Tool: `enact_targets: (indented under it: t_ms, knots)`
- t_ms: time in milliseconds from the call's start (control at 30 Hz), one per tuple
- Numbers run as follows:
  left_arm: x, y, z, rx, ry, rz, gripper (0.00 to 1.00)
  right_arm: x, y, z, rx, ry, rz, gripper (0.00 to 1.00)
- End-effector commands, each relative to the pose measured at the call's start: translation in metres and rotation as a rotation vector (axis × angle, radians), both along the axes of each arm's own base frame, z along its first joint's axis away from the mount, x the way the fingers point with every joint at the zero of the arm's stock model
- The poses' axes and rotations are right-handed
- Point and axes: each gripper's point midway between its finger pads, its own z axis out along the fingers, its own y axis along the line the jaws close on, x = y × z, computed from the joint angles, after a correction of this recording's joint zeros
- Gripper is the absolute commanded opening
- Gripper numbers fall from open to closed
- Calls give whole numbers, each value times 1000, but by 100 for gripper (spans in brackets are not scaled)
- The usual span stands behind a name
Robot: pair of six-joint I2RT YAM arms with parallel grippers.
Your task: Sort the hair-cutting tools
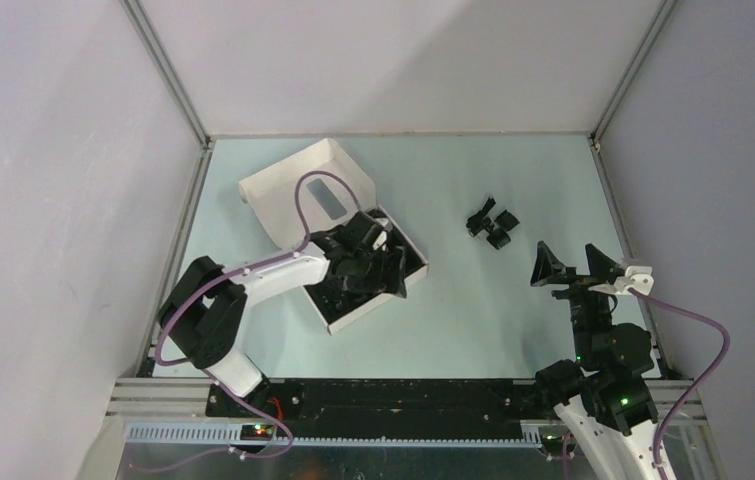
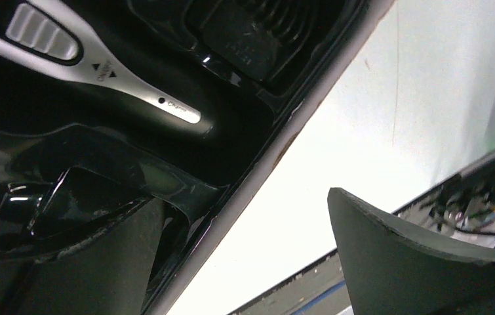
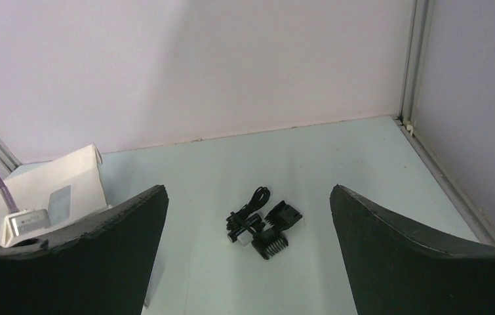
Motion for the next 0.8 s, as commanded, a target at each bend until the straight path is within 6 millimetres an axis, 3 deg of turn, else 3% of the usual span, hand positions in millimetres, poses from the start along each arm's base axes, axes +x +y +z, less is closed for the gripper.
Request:
enact_targets:
  t_ms: [0,433,633,767]
  knots:
    - [-90,12,-23,88,286,-175,100,-2,-3,10,-2,-28,-13,99]
    - [-140,28,-3,130,270,-359,100,7,2,2,-21,14,-4,99]
    - [-121,28,20,137,150,-317,100,10,6,0,-26,31,9,99]
    - [-95,14,56,51,28,-270,100,15,12,-3,-27,72,35,99]
